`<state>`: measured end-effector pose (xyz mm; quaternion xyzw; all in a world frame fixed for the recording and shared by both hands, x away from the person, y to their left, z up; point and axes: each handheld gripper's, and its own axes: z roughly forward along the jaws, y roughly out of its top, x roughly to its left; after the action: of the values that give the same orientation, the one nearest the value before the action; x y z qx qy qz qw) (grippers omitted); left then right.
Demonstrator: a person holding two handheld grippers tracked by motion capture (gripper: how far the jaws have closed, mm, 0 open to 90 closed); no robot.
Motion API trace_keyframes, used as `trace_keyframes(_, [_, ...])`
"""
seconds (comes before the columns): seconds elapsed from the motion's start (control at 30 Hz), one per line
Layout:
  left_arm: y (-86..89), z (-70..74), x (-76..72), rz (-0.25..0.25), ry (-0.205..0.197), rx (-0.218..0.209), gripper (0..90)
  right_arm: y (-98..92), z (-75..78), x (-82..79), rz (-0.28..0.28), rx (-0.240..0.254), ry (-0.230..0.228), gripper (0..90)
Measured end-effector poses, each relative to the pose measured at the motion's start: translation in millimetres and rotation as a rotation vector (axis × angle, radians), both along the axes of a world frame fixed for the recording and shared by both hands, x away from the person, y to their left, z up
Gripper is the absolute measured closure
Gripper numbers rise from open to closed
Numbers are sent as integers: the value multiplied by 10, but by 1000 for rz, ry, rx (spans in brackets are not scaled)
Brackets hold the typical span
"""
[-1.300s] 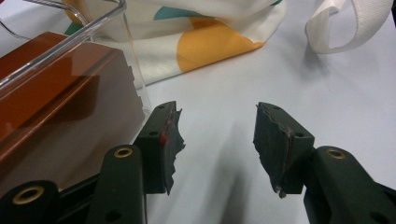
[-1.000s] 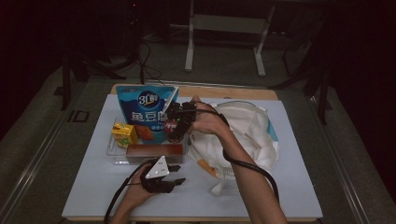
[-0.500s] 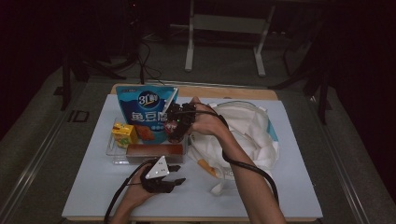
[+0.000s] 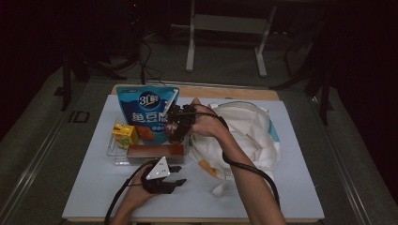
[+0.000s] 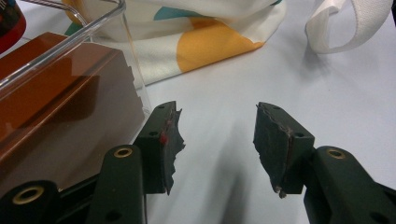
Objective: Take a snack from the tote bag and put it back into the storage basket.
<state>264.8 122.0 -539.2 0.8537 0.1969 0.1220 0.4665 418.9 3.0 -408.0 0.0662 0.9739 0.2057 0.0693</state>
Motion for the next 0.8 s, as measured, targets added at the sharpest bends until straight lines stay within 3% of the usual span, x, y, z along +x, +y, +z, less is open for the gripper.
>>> trace_keyframes(0.8, [1,0,1,-1,2,0,497,28,-69,19,-20,-20,9,234])
